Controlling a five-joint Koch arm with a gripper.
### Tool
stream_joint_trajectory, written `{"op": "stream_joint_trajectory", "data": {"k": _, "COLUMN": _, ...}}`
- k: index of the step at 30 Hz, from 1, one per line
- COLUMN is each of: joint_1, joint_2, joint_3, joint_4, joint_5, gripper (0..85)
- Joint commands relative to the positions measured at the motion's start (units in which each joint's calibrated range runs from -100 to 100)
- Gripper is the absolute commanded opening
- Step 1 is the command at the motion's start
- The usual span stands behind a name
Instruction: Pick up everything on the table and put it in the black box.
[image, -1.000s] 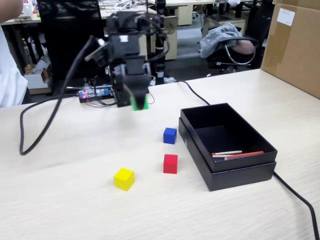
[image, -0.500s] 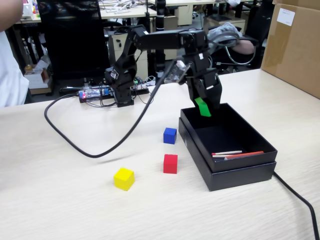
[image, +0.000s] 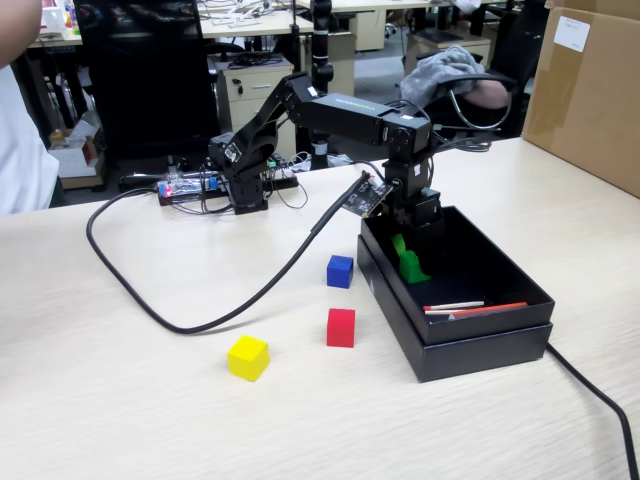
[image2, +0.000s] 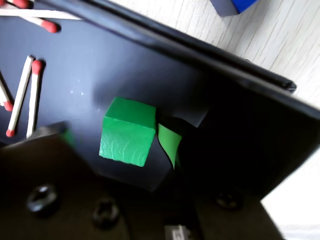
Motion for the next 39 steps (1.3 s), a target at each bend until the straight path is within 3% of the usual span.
{"op": "stream_joint_trajectory", "data": {"k": 1, "joint_1": -0.4, "joint_2": -6.2, "joint_3": 1.3, "joint_4": -2.9, "joint_5": 0.1, "gripper": 43.1}}
{"op": "stream_joint_trajectory", "data": {"k": 6, "joint_1": -2.8, "joint_2": -20.5, "joint_3": 3.2, "joint_4": -3.0, "joint_5": -1.3, "gripper": 43.0}}
{"op": "stream_joint_trajectory", "data": {"k": 11, "joint_1": -7.2, "joint_2": -32.8, "joint_3": 4.5, "joint_4": -3.0, "joint_5": -5.6, "gripper": 43.0}}
{"op": "stream_joint_trajectory", "data": {"k": 16, "joint_1": -12.7, "joint_2": -38.7, "joint_3": 1.5, "joint_4": -3.0, "joint_5": -9.6, "gripper": 43.0}}
{"op": "stream_joint_trajectory", "data": {"k": 22, "joint_1": -18.9, "joint_2": -40.8, "joint_3": -8.4, "joint_4": -2.9, "joint_5": -11.8, "gripper": 48.8}}
{"op": "stream_joint_trajectory", "data": {"k": 32, "joint_1": -23.3, "joint_2": -31.9, "joint_3": -12.5, "joint_4": -2.6, "joint_5": -12.6, "gripper": 49.3}}
{"op": "stream_joint_trajectory", "data": {"k": 39, "joint_1": -23.8, "joint_2": -21.2, "joint_3": -3.6, "joint_4": -2.3, "joint_5": -11.0, "gripper": 49.1}}
